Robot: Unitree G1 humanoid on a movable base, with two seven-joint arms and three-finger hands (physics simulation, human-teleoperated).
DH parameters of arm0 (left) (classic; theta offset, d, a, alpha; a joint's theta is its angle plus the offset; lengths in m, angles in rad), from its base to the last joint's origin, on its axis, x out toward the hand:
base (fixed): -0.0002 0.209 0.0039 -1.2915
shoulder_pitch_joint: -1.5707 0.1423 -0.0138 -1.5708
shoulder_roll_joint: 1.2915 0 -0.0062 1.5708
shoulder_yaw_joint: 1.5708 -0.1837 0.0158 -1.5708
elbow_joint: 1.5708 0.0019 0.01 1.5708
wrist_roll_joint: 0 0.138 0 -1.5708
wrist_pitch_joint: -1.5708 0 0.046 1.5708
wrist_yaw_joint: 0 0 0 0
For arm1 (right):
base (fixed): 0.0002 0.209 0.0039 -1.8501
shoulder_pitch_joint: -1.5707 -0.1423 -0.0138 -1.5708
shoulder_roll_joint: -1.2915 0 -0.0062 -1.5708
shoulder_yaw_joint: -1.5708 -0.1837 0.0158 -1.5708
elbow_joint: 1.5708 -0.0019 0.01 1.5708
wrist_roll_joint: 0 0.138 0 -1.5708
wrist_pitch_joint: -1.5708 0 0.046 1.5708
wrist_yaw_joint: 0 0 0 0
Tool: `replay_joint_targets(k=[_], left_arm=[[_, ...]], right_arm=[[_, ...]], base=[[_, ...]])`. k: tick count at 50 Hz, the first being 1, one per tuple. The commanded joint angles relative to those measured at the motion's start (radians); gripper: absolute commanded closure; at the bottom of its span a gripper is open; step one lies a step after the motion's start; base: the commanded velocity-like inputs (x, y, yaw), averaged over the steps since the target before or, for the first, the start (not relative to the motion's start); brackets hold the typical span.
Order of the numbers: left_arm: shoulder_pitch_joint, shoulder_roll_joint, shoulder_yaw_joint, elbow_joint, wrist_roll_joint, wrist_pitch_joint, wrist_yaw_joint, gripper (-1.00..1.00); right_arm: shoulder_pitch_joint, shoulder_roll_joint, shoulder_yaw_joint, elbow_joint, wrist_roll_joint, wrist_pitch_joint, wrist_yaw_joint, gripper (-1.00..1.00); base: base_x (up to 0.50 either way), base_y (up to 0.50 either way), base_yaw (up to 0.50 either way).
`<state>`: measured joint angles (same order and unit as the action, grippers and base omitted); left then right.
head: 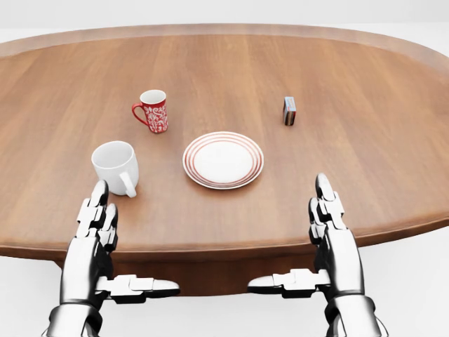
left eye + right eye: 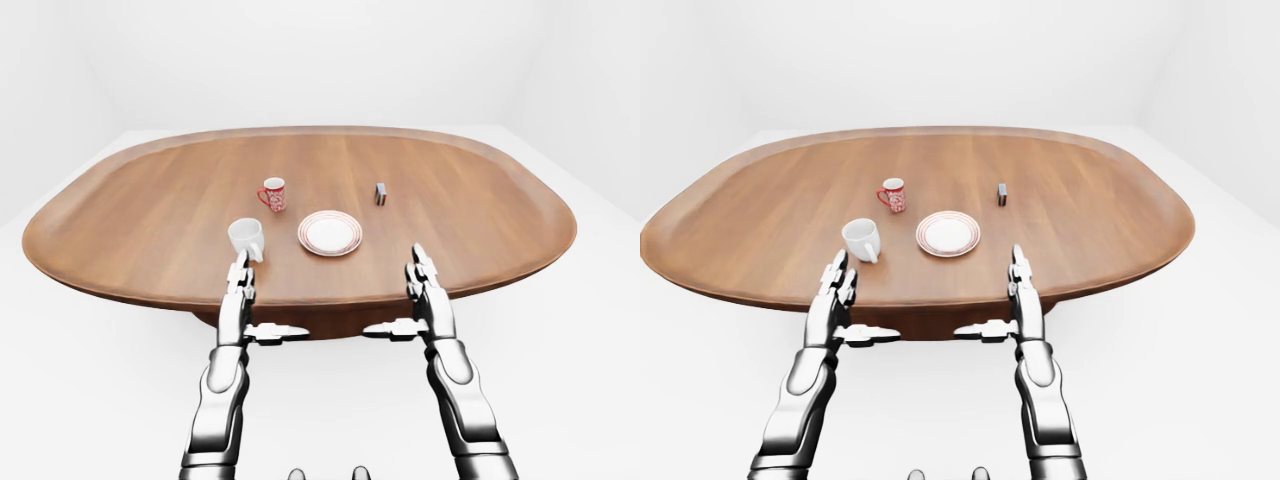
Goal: Put the white mug on the plate.
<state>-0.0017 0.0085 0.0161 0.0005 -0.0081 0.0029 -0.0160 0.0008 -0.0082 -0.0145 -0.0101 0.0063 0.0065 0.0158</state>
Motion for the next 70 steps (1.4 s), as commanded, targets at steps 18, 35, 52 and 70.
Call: replay_joint_targets(k=[18,35,52,70], left_arm=[[-0.109,0.104,0.187,-0.237,-0.137,0.084,-0.023,-1.0],[-0.291,0.4,0.522,-0.375,-0.514,0.084,0.195,-1.0],[-0.287,0.424,0.516,-0.351,-0.571,0.084,0.232,-1.0],[-0.284,0.42,0.509,-0.351,-0.567,0.084,0.228,-1.0]], right_arm=[[0.036,-0.057,-0.173,-0.545,0.016,0.081,0.04,-1.0],[0.038,-0.204,-0.595,-1.037,0.284,0.081,-0.004,-1.0],[0.056,-0.203,-0.574,-1.037,0.262,0.081,-0.004,-1.0],[0.039,-0.171,-0.562,-1.037,0.204,0.081,0.044,-1.0]], base=[[0.0,0.0,0.0],[0.0,0.0,0.0],[0.0,0.0,0.0],[0.14,0.0,0.0]])
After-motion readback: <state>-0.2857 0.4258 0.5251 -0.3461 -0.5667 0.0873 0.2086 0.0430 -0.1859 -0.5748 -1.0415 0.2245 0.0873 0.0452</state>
